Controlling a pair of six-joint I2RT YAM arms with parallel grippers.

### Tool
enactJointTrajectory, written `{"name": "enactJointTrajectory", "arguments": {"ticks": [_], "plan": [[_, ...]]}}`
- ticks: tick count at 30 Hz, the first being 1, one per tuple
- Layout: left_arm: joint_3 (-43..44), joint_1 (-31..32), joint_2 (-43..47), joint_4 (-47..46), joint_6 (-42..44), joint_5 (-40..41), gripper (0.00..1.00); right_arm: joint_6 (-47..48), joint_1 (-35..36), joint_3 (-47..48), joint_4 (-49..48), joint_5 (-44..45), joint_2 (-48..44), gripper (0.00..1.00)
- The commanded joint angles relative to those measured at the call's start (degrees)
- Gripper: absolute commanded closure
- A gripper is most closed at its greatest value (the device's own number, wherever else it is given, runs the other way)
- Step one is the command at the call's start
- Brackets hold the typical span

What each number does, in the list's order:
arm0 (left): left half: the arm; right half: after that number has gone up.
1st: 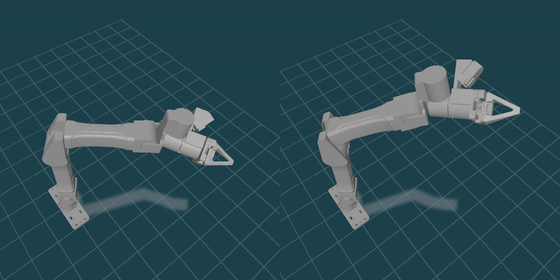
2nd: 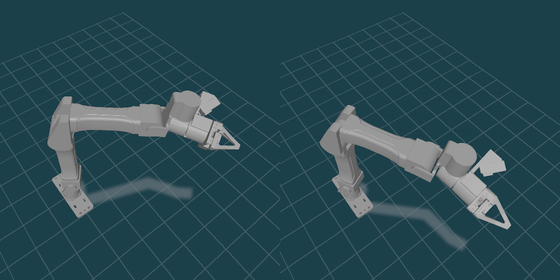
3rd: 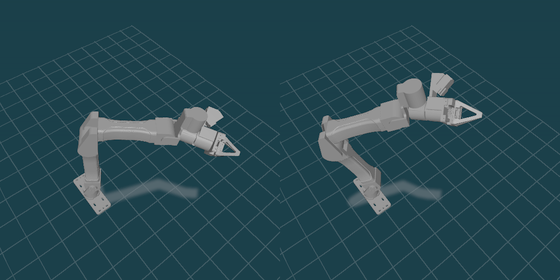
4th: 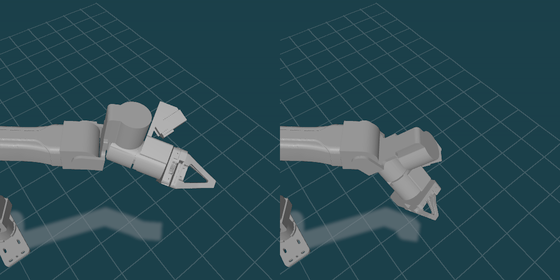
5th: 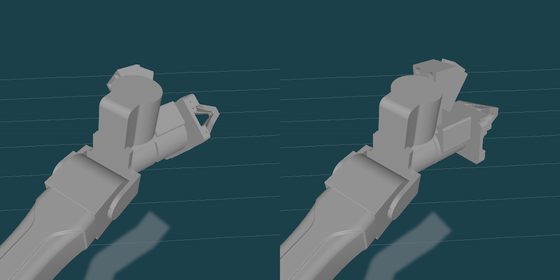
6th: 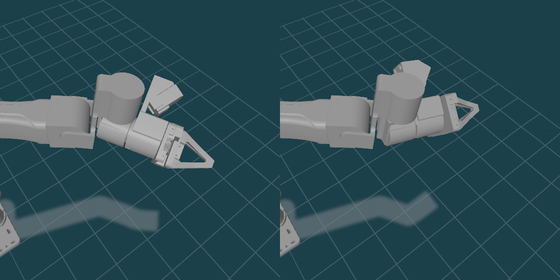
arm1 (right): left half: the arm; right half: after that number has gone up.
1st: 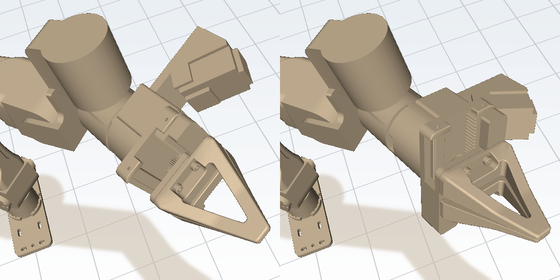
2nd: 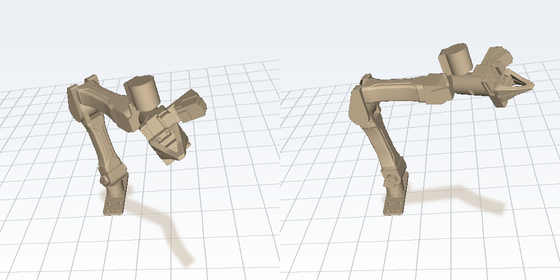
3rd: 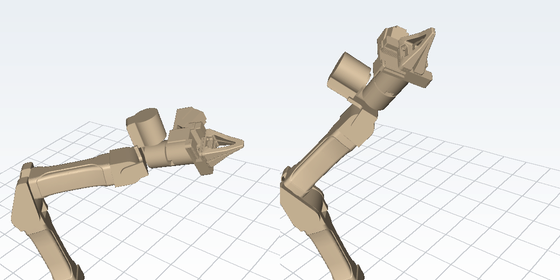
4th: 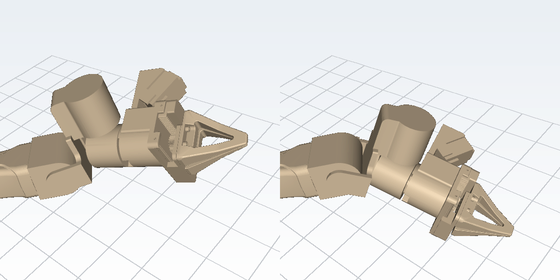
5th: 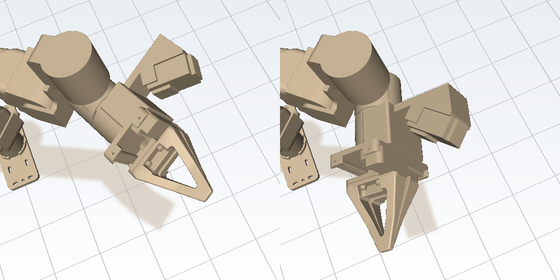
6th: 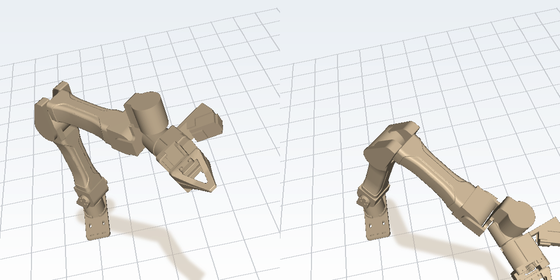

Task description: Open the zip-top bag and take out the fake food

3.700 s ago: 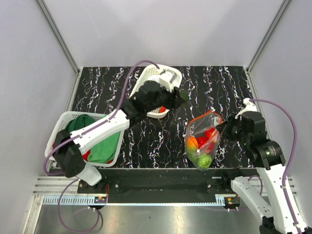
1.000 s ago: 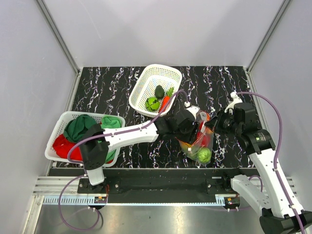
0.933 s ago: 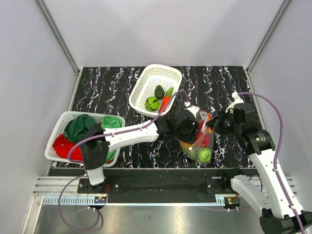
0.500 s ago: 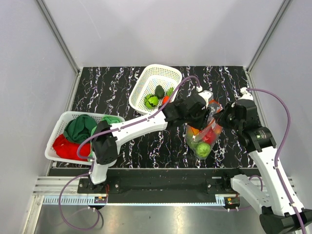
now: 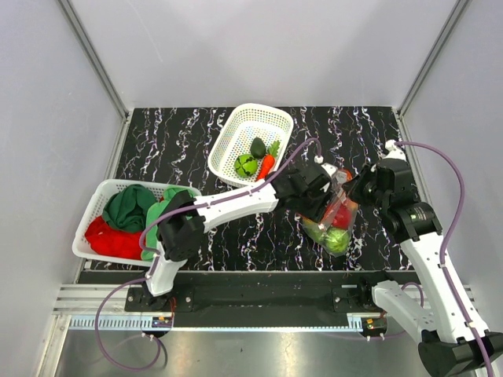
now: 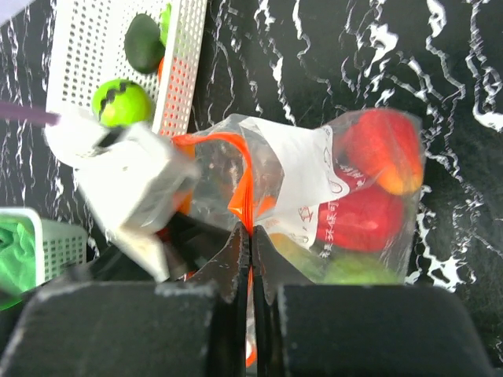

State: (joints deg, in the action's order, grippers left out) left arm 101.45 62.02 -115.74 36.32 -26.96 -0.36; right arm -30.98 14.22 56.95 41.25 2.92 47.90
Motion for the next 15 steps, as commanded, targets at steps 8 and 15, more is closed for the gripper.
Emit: {"name": "enactJointTrajectory", "arguments": {"ticks": [8,15], "plan": [[-5.91,-0.76,-1.33,0.78,-0.2,-2.8,0.37,-0.39,0.2,-1.57,-3.72,-2.74,1.05,1.0],[-5.04,-1.98,2.62,-2.3,-0.63,-7.09,0.44,0.92,0.2,-3.16,-5.75,-13.87,3.77,1.0]]}}
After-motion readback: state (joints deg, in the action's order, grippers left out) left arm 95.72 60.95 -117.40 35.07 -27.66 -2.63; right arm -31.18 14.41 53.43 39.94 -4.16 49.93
